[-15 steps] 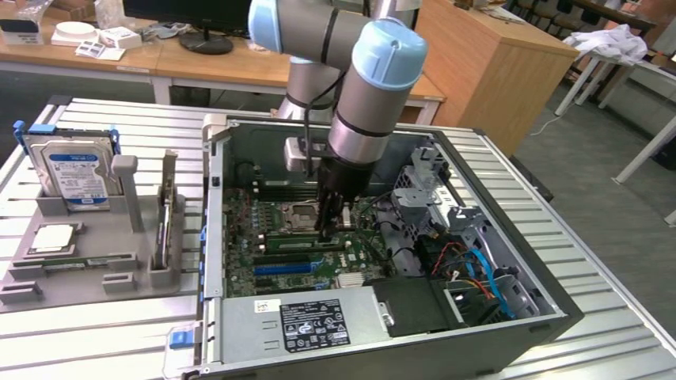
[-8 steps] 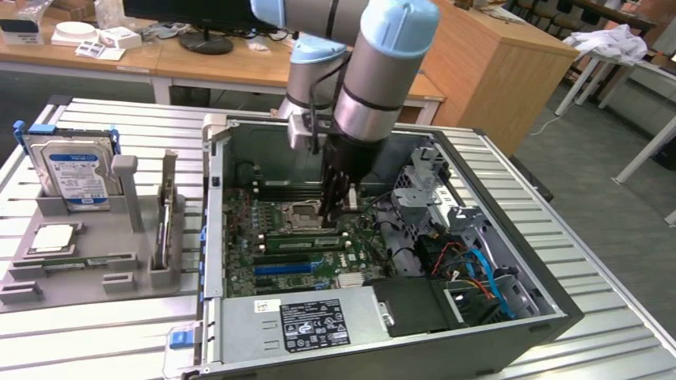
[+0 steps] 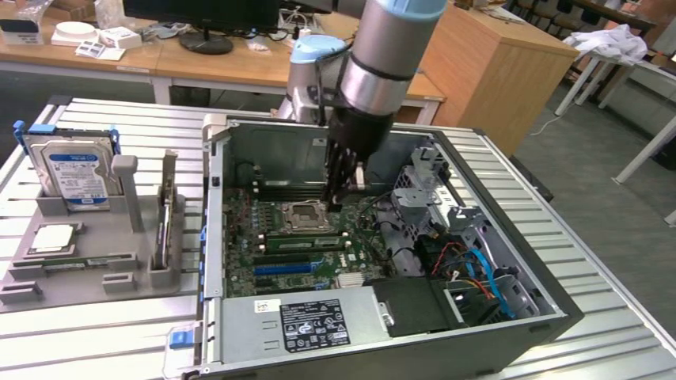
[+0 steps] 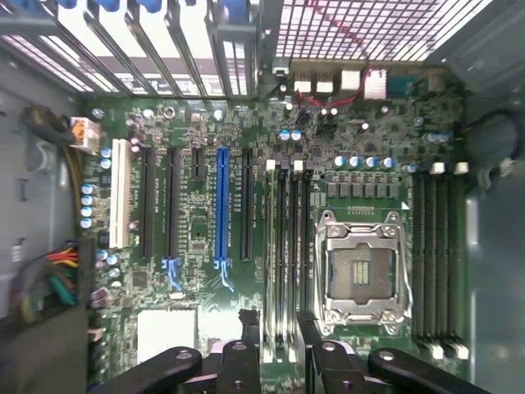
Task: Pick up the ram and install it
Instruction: 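Insert the ram into the slot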
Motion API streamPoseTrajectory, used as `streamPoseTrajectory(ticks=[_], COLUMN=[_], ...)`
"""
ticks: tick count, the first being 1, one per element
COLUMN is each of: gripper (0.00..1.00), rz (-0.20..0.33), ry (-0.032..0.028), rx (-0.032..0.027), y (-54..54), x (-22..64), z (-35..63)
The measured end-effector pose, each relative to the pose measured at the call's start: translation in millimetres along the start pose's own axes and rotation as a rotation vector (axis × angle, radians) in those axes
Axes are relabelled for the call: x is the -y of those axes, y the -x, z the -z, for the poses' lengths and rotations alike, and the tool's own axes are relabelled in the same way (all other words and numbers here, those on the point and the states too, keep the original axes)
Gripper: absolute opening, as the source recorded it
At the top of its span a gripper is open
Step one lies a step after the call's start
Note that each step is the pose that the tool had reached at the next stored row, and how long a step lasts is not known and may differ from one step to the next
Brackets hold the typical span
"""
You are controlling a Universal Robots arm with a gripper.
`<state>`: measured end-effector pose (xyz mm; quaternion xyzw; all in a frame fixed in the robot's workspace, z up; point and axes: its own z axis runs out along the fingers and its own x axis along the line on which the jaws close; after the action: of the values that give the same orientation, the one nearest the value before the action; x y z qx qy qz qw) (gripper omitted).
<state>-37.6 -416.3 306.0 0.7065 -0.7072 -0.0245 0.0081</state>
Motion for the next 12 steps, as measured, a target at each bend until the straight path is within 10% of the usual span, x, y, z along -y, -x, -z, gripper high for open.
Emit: streamPoseTrajectory(ticks=[12], gripper=[0.31], rz=[0.0], ry=[-0.0011], rx=[-0.0003], y=[0.9], x=[-1.8], z=[40.1])
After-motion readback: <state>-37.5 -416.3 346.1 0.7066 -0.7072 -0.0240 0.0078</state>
